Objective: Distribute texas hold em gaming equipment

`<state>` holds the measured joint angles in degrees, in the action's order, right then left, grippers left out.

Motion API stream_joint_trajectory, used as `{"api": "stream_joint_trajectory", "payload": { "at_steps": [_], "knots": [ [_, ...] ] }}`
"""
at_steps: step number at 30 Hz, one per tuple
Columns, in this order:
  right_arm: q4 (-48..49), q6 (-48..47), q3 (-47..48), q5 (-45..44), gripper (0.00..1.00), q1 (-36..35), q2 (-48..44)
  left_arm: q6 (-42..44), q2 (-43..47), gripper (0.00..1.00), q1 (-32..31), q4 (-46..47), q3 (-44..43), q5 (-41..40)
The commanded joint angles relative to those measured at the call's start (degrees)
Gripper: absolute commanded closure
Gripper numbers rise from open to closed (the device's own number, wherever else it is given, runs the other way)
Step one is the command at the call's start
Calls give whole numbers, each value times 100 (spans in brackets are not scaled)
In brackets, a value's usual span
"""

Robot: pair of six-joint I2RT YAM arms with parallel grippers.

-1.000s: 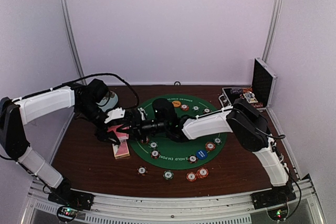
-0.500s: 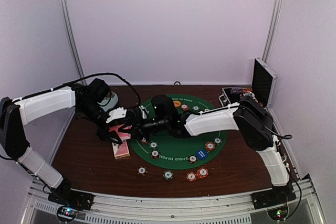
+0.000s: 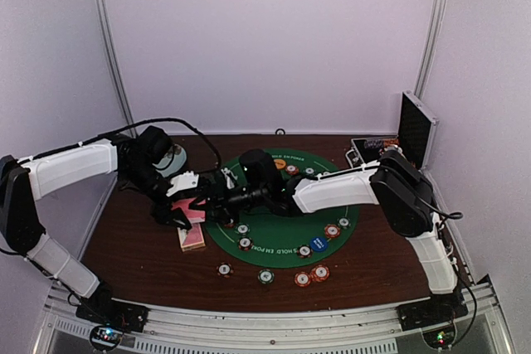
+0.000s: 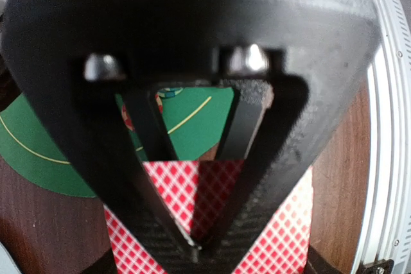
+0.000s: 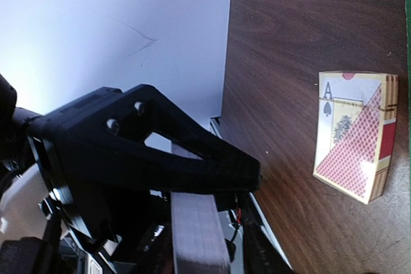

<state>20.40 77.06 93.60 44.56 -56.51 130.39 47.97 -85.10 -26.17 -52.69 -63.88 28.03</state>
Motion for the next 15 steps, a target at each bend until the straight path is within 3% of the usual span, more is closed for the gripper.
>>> {"api": "stream_joint_trajectory", "payload": {
  "at_steps": [1, 7, 15],
  "knots": [
    [-577, -189, -47, -95, 58, 79, -138, -134, 311, 62, 51, -50, 79, -62],
    [-380, 13, 208, 36, 48, 10, 48, -247, 314, 66, 51, 71, 129, -160],
    [-99, 257, 428, 129, 47, -53, 258, -345, 304, 68, 47, 140, 130, -210]
  ]
}}
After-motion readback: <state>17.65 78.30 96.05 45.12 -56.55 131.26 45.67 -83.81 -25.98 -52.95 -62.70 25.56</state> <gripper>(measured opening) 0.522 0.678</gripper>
